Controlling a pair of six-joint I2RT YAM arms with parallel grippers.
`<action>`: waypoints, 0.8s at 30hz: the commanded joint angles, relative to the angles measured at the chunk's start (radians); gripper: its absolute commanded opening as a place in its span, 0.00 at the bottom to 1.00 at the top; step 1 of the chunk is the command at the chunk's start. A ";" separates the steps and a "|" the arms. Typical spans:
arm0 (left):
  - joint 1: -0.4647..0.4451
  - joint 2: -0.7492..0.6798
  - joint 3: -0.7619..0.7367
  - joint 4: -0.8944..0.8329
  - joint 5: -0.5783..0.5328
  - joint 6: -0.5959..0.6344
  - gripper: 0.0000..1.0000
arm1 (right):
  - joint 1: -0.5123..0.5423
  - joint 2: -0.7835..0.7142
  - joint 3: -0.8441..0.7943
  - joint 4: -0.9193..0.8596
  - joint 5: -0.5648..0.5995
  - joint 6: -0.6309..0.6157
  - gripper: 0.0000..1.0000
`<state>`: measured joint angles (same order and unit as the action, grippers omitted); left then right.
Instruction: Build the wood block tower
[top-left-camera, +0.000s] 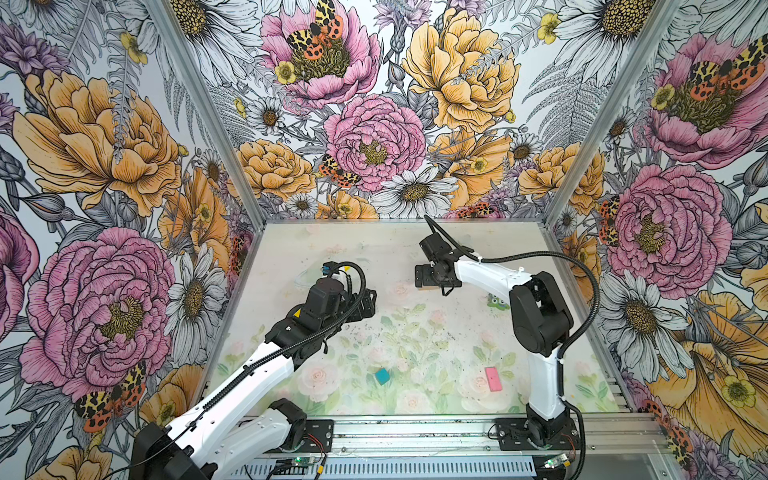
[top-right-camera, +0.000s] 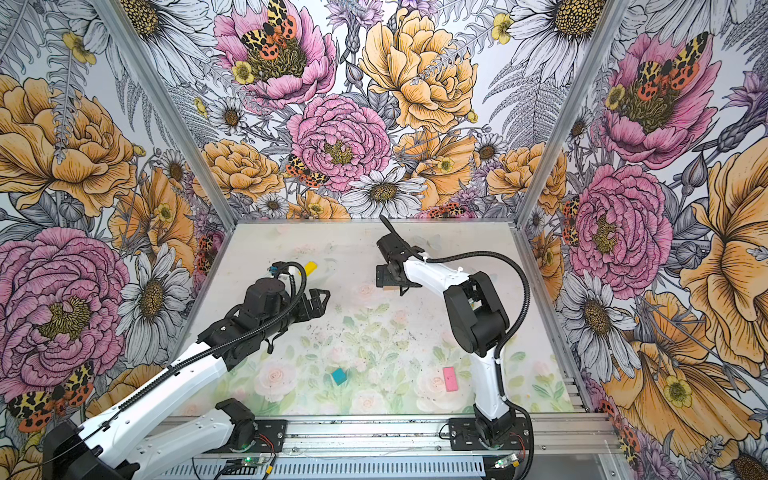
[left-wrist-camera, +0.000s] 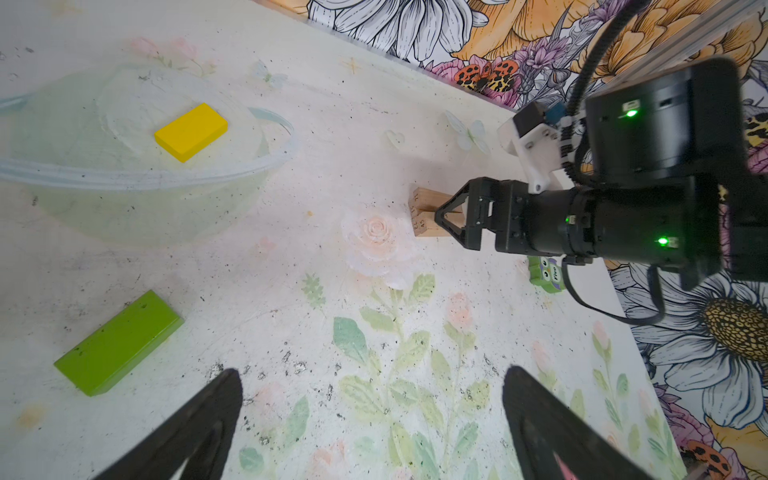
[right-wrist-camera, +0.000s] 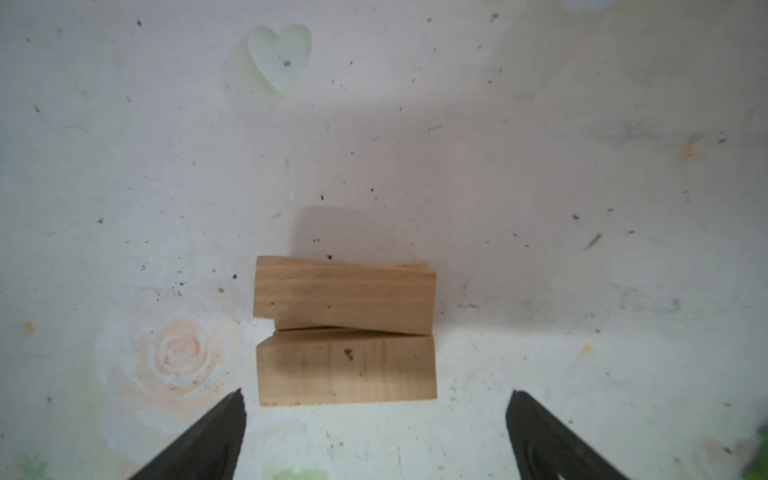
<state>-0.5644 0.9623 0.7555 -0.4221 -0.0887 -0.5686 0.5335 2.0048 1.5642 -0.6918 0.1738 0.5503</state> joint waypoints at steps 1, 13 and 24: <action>0.009 0.001 0.045 -0.009 -0.008 0.030 0.99 | 0.040 -0.152 -0.012 -0.011 0.139 -0.016 1.00; -0.045 0.048 0.100 -0.001 -0.037 0.029 0.99 | 0.046 -0.258 -0.037 -0.009 0.101 -0.027 0.38; -0.093 0.065 0.111 0.000 -0.087 0.010 0.99 | -0.013 -0.059 0.145 -0.016 -0.026 -0.051 0.00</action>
<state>-0.6483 1.0397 0.8379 -0.4290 -0.1349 -0.5594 0.5461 1.8763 1.6440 -0.7033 0.1974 0.5205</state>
